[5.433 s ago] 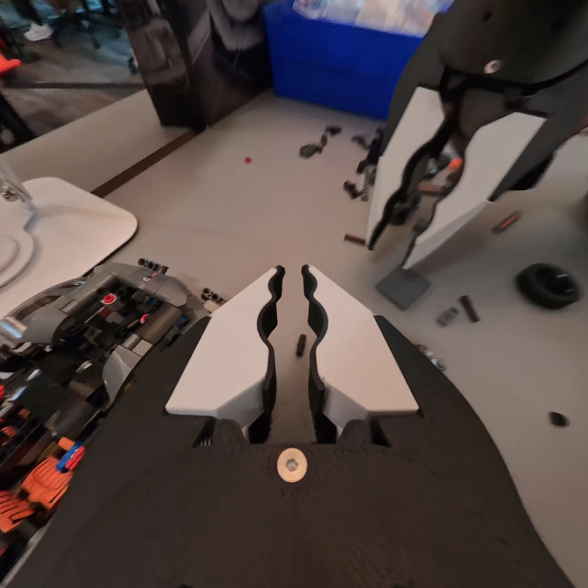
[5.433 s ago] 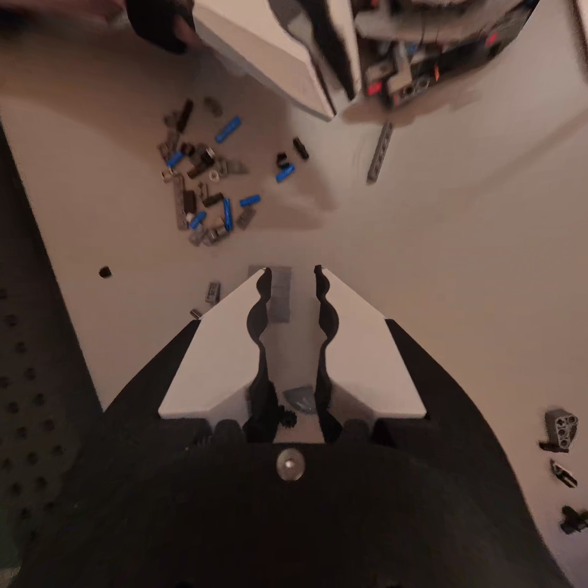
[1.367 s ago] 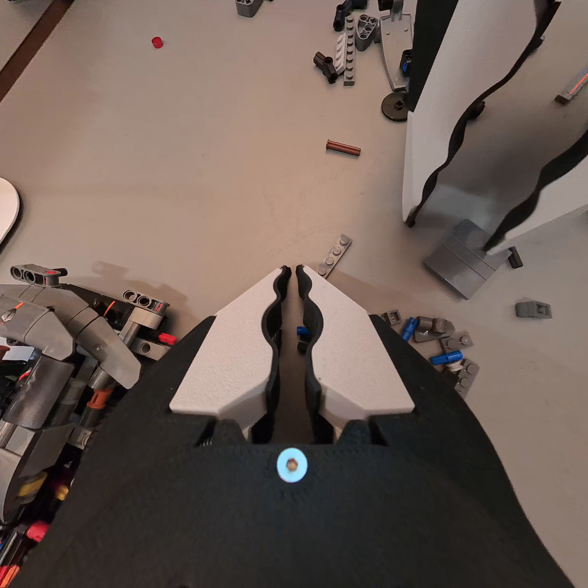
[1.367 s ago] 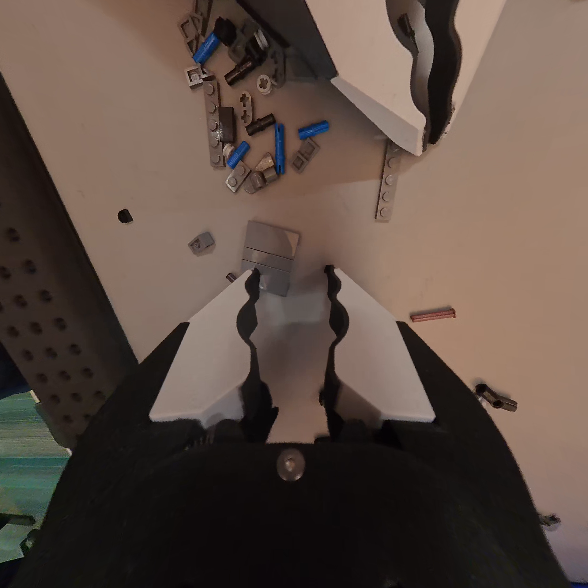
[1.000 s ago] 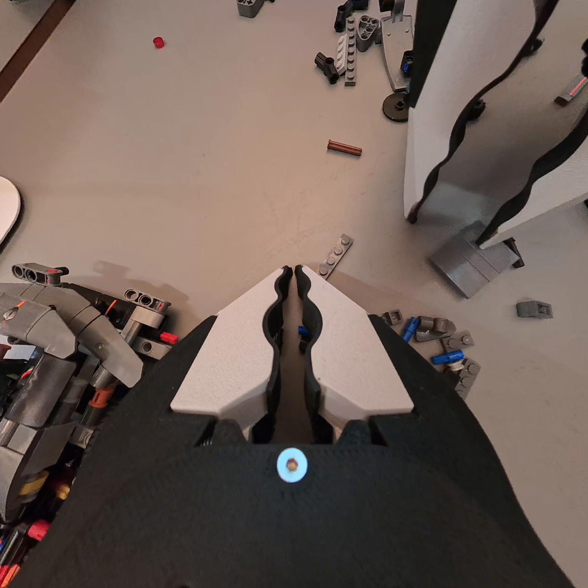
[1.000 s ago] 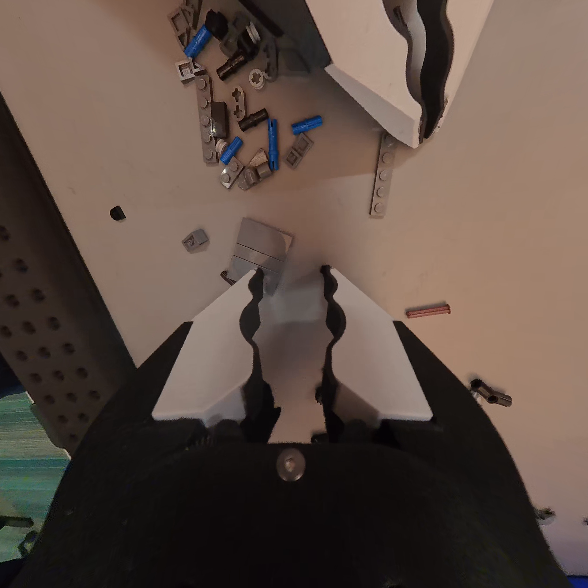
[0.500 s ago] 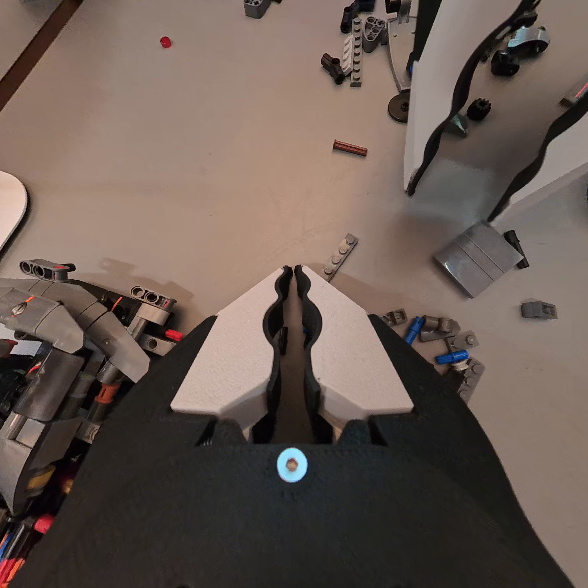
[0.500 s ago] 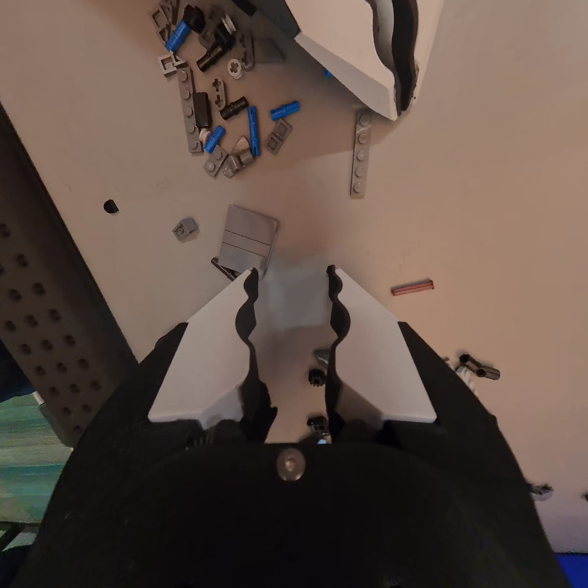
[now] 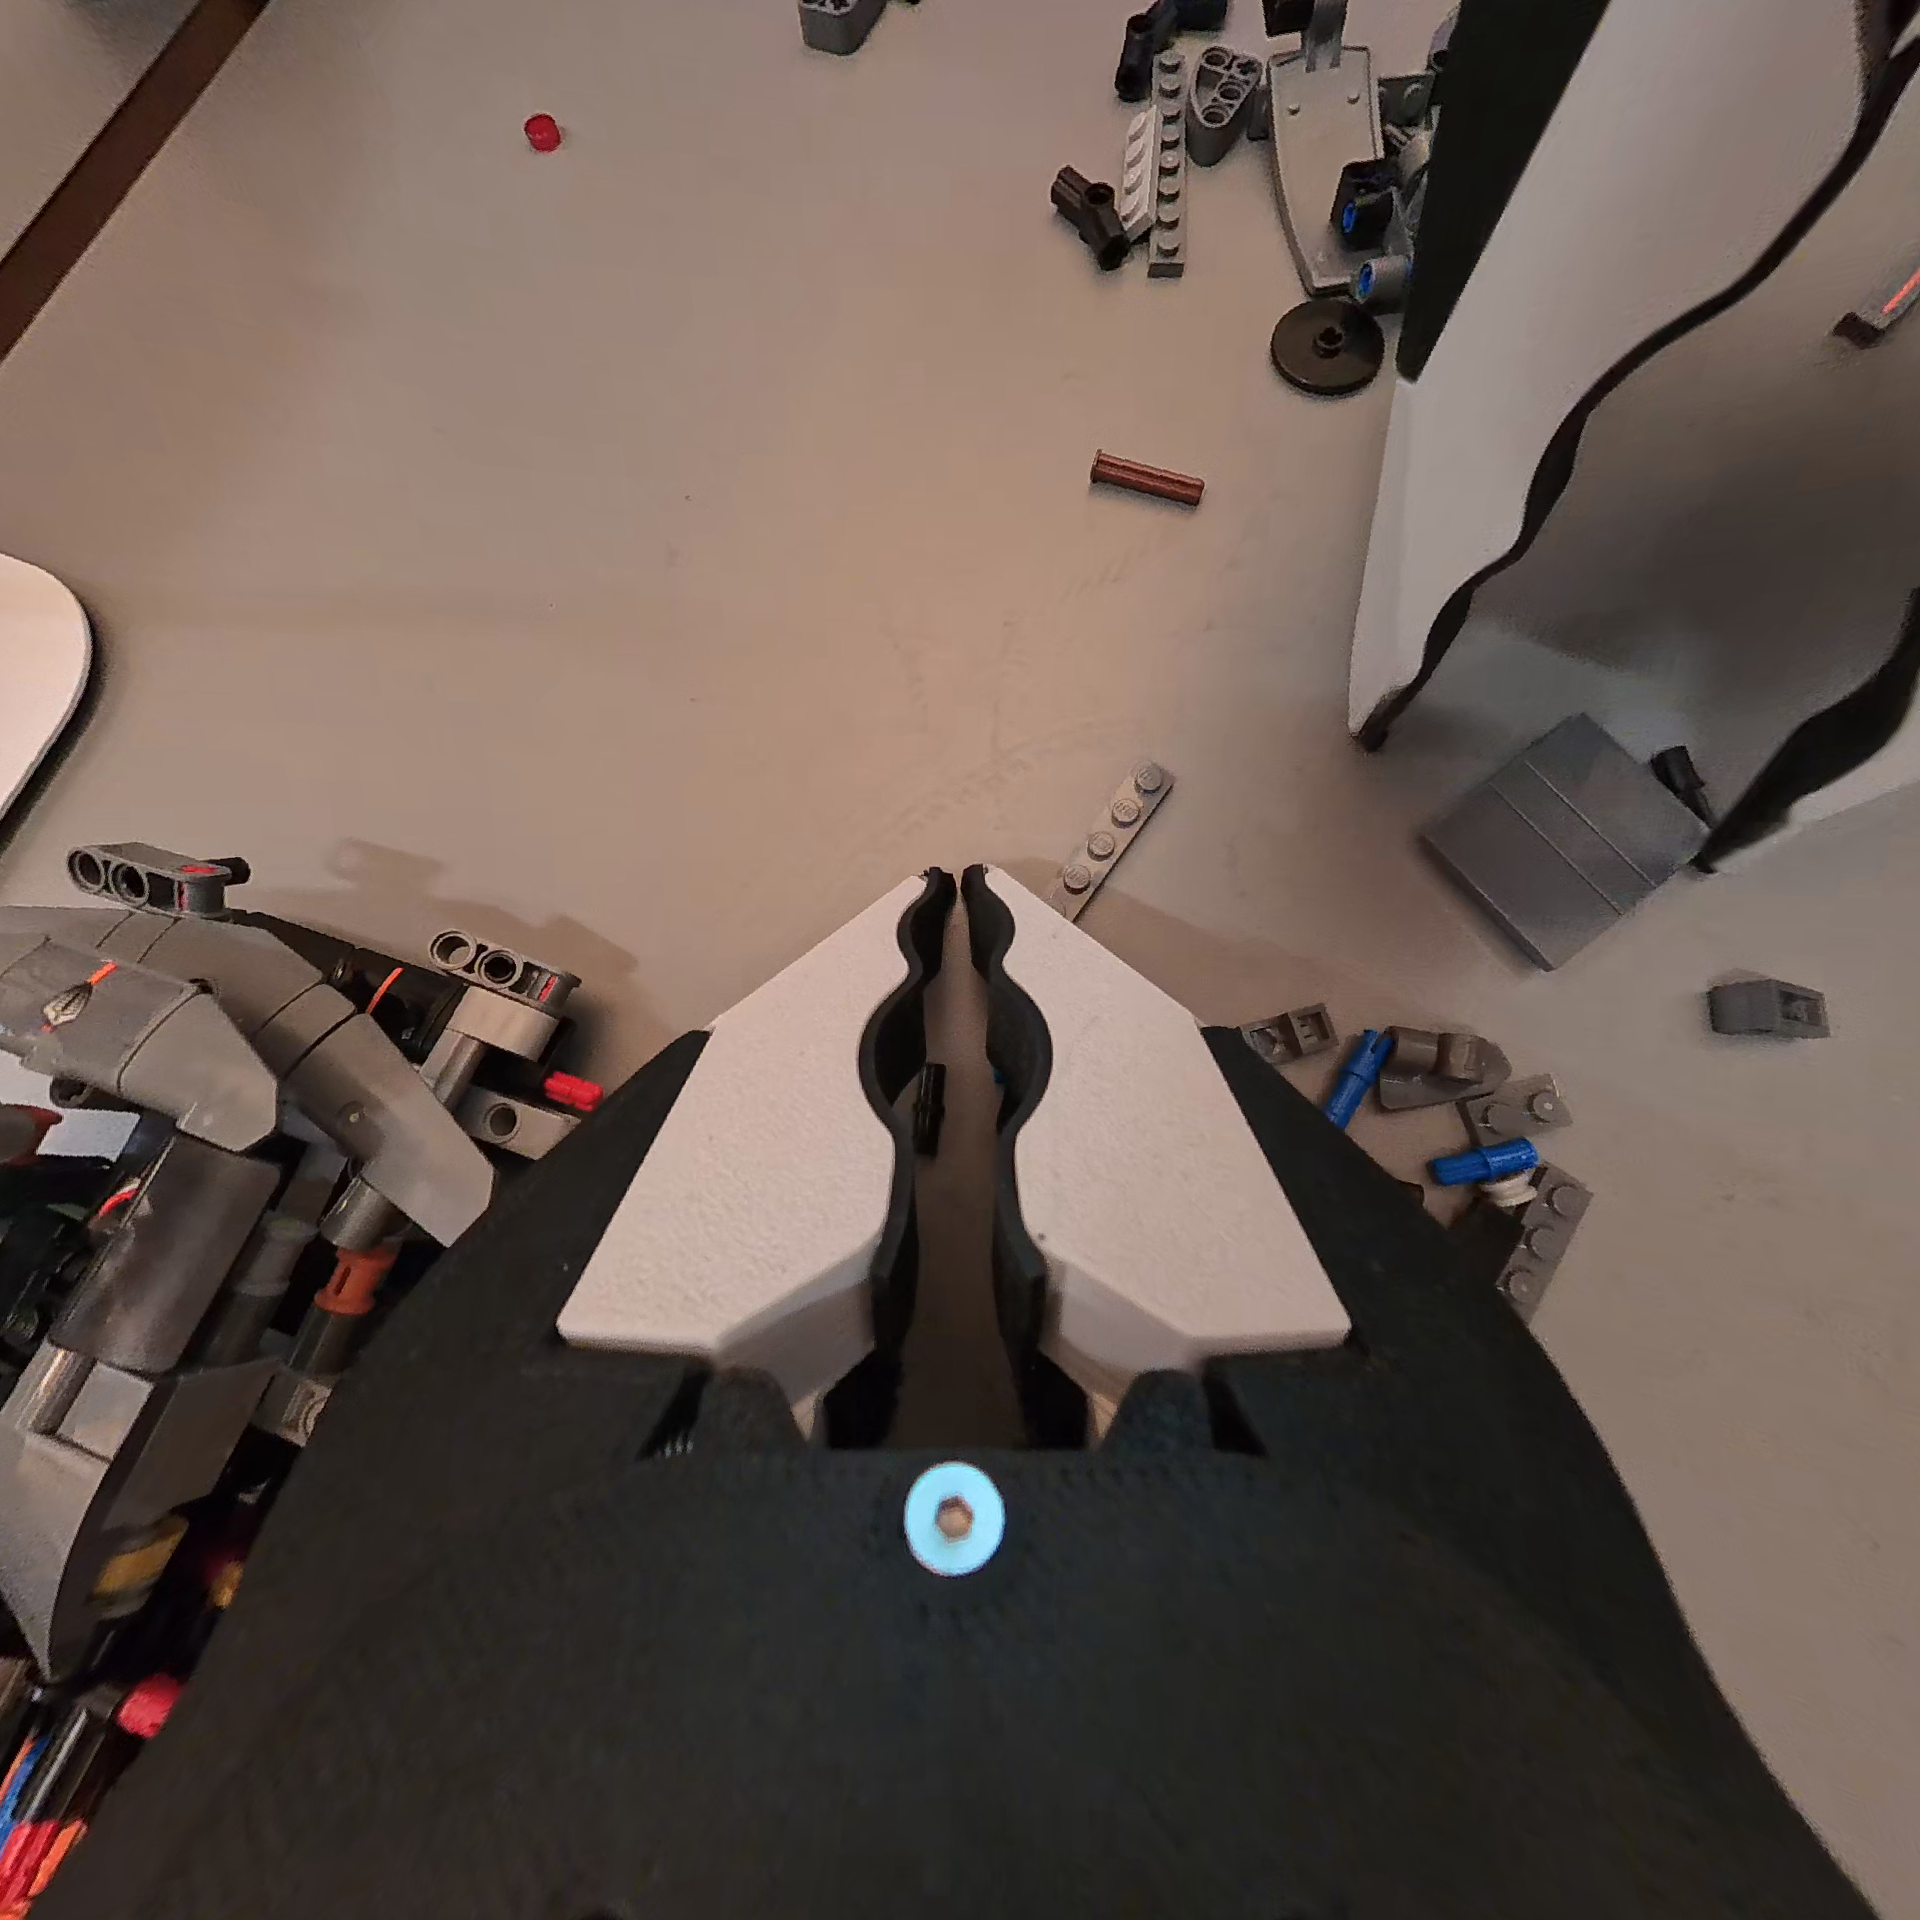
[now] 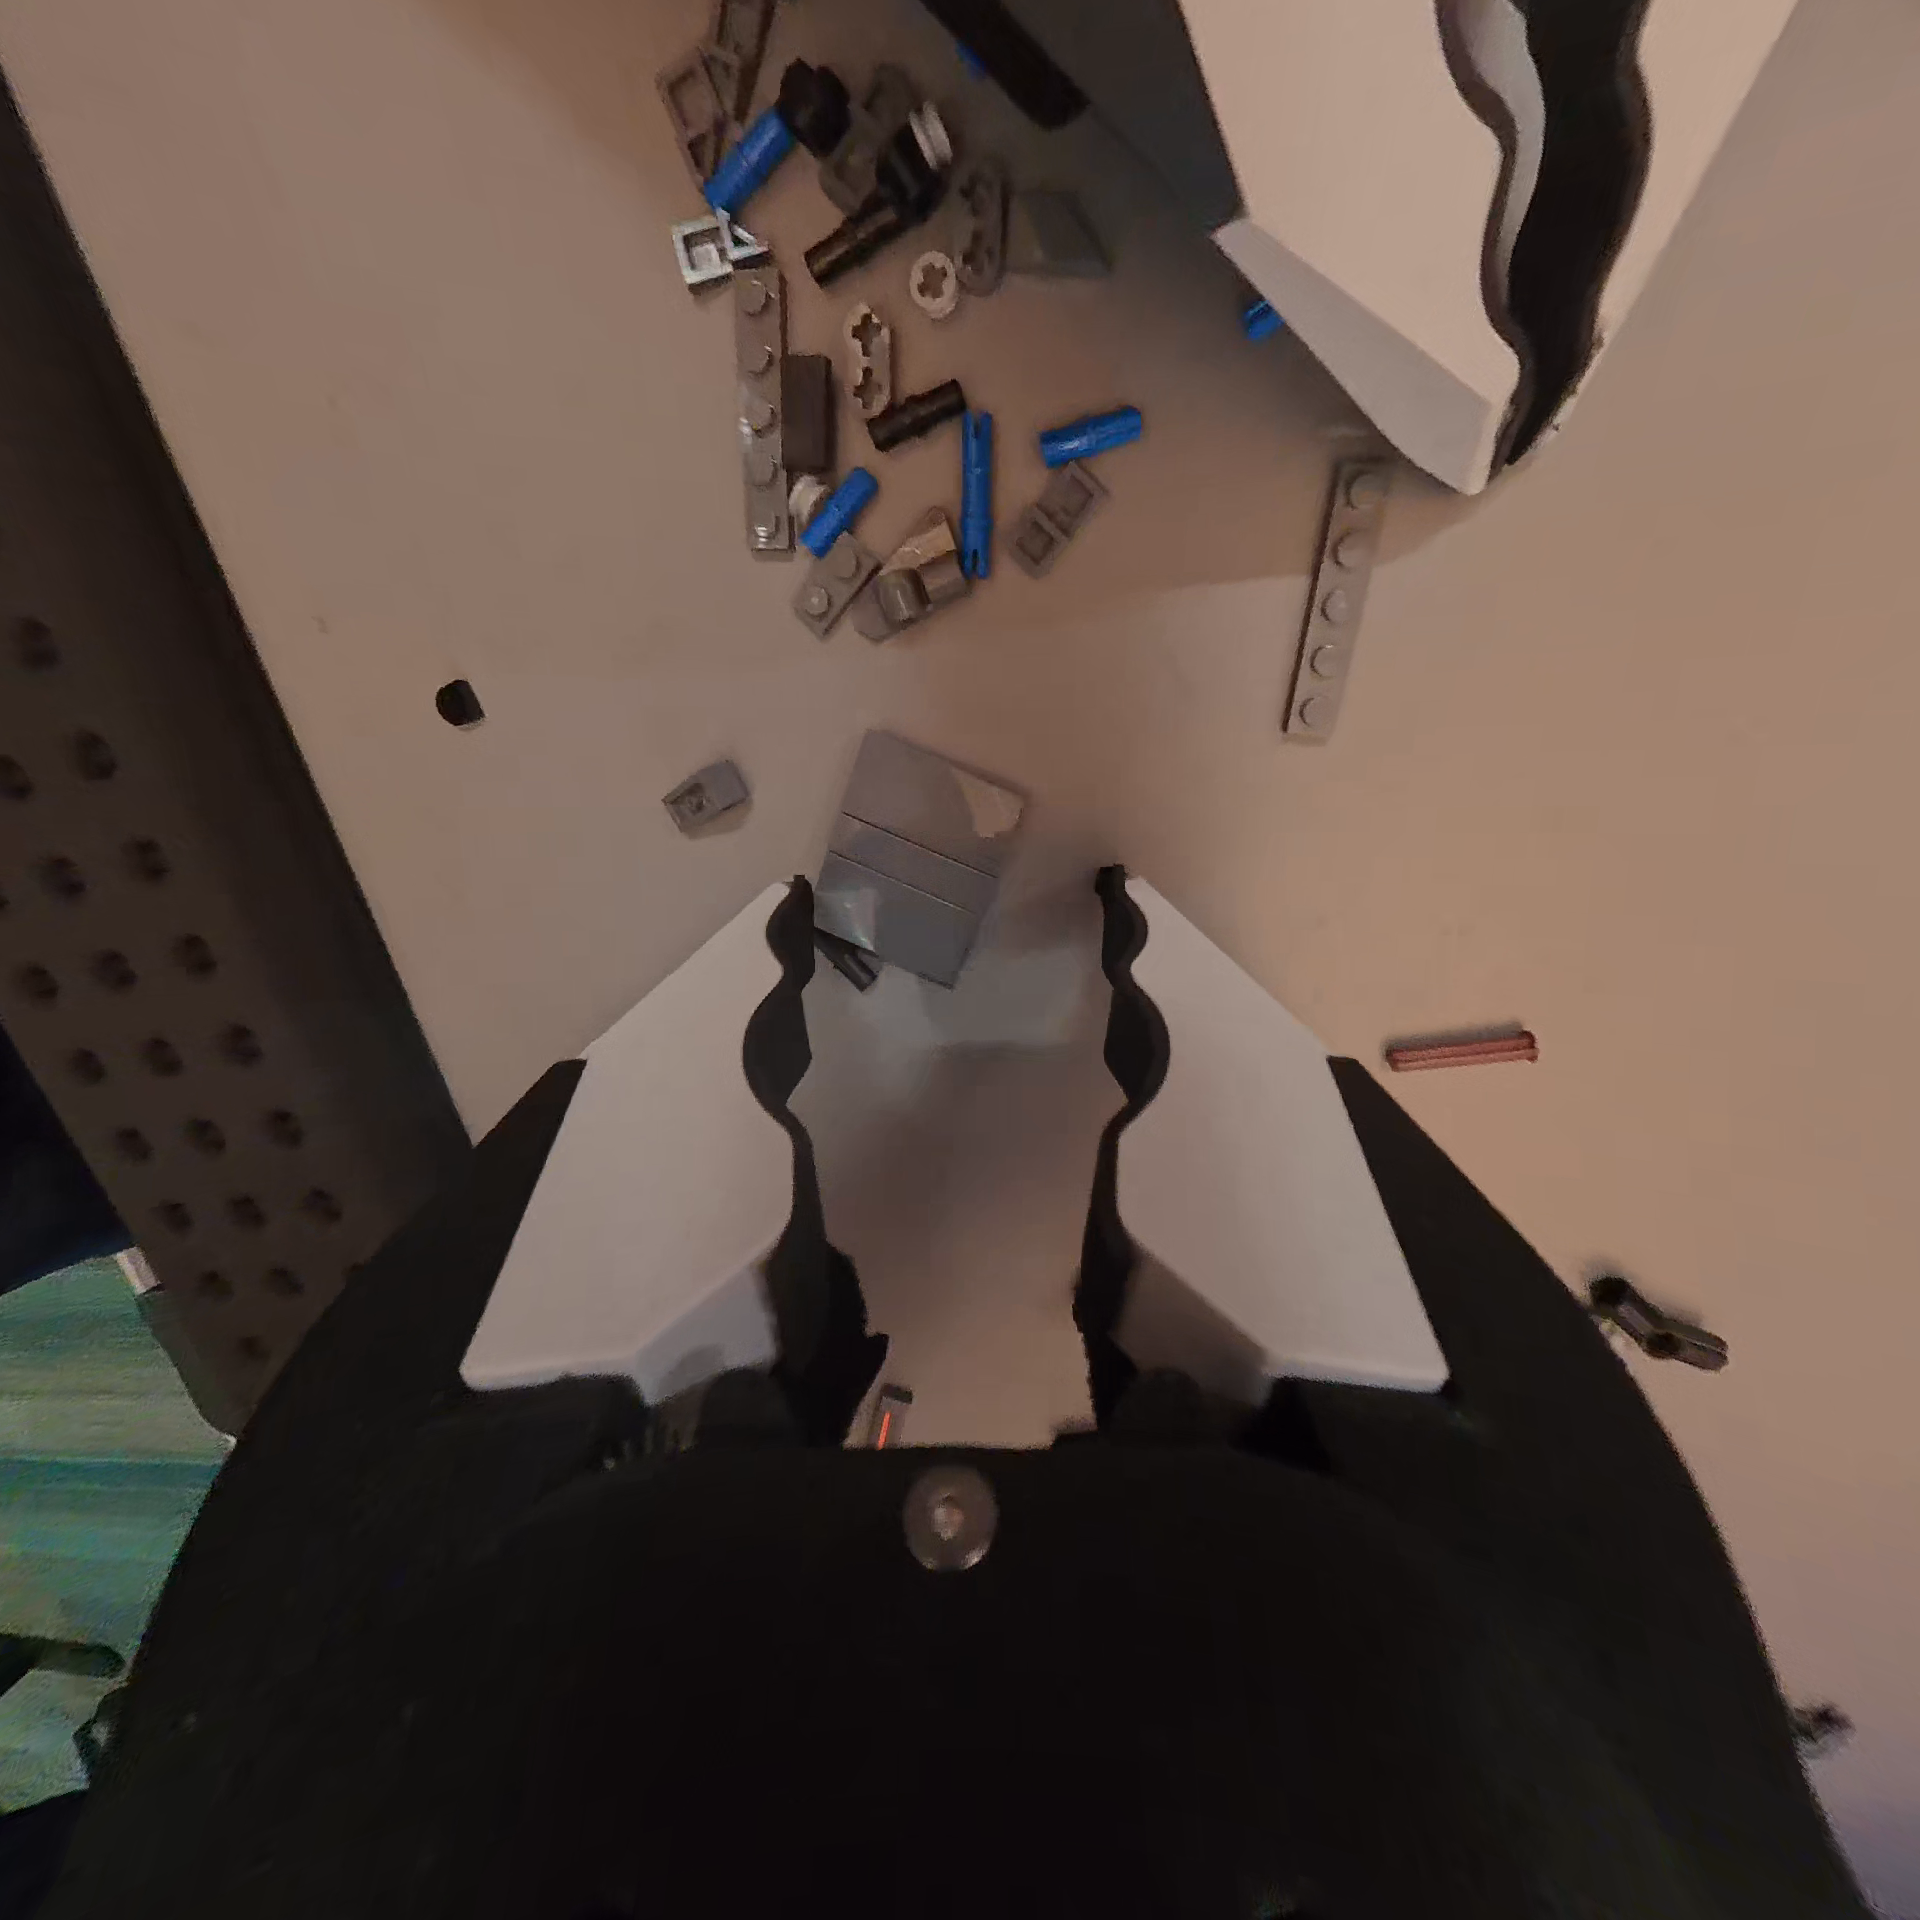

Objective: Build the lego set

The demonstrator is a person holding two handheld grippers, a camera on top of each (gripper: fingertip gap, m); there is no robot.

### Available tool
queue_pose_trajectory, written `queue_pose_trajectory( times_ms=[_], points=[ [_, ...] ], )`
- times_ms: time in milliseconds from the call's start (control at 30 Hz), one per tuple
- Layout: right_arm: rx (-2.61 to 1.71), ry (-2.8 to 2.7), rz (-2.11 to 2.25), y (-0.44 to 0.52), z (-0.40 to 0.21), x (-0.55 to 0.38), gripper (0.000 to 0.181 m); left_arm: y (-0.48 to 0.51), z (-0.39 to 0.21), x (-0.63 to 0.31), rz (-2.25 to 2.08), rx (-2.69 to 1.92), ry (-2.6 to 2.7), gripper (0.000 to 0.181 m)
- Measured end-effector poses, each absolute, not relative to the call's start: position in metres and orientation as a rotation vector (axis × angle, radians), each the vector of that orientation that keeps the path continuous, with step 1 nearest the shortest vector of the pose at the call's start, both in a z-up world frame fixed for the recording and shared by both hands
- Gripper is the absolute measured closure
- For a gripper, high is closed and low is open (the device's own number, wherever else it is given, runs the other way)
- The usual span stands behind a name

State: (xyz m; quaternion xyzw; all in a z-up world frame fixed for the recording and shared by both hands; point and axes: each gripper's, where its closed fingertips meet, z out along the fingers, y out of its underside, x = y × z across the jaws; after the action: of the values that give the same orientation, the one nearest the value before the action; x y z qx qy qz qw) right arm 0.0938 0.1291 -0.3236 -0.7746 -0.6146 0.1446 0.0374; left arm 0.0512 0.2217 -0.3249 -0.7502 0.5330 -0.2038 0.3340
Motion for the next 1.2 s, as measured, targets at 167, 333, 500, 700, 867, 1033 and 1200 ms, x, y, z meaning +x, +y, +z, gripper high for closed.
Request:
queue_pose_trajectory(
  times_ms=[167,333,500,700,867,1033,1200],
  points=[
    [-2.362,-1.892,0.394,0.133,-0.325,0.095,0.144,0.222,-0.325,0.051,-0.529,-1.960,1.390,0.180],
    [-2.356,-1.896,0.395,0.134,-0.324,0.098,0.156,0.222,-0.325,0.051,-0.531,-1.961,1.389,0.180],
    [-2.376,-1.897,0.421,0.131,-0.321,0.100,0.139,0.223,-0.325,0.050,-0.532,-1.961,1.387,0.180],
    [-2.384,-1.896,0.383,0.130,-0.325,0.098,0.126,0.224,-0.325,0.049,-0.529,-1.962,1.386,0.180],
    [-2.361,-1.905,0.326,0.134,-0.325,0.099,0.136,0.224,-0.325,0.049,-0.529,-1.964,1.384,0.180],
    [-2.364,-1.899,0.336,0.136,-0.325,0.101,0.143,0.224,-0.325,0.049,-0.530,-1.963,1.384,0.180],
    [-2.369,-1.890,0.292,0.140,-0.327,0.104,0.139,0.224,-0.325,0.049,-0.530,-1.963,1.384,0.180]
  ],
)
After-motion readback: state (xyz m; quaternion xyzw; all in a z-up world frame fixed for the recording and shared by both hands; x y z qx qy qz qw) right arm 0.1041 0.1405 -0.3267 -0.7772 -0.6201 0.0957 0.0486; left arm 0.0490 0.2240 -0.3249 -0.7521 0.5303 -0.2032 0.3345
